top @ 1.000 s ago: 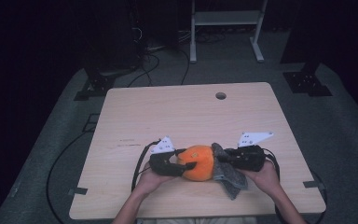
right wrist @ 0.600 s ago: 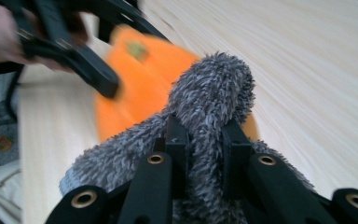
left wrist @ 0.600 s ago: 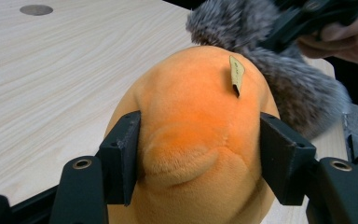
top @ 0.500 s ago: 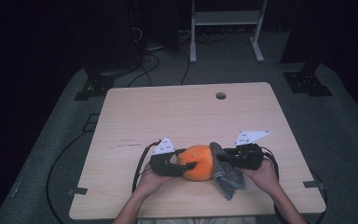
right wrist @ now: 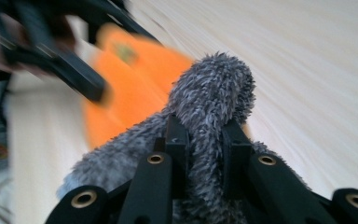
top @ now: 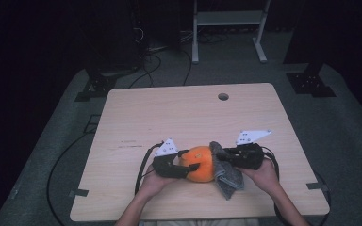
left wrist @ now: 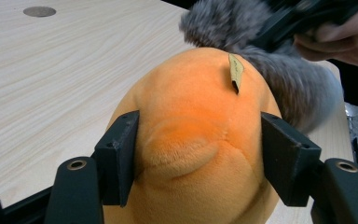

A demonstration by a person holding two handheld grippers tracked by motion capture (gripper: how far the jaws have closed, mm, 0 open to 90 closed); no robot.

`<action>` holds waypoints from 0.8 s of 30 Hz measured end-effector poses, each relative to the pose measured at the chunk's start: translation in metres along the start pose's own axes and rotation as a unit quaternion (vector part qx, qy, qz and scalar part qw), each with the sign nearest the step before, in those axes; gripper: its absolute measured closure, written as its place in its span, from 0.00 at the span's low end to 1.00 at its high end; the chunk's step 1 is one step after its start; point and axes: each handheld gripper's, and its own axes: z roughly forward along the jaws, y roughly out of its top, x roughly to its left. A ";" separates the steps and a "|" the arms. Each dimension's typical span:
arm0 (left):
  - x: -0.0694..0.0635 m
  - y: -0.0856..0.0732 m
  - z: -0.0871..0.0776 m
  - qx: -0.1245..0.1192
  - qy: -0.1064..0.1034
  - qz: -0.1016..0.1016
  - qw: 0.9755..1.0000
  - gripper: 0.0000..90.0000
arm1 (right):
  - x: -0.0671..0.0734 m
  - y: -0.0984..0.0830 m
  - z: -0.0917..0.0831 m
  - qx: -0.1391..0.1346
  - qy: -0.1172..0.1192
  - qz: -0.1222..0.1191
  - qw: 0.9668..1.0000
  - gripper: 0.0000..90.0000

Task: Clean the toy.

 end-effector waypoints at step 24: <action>0.006 -0.001 0.002 -0.011 -0.030 0.003 0.999 0.12 | -0.008 -0.013 0.000 -0.005 -0.002 0.026 1.000 0.85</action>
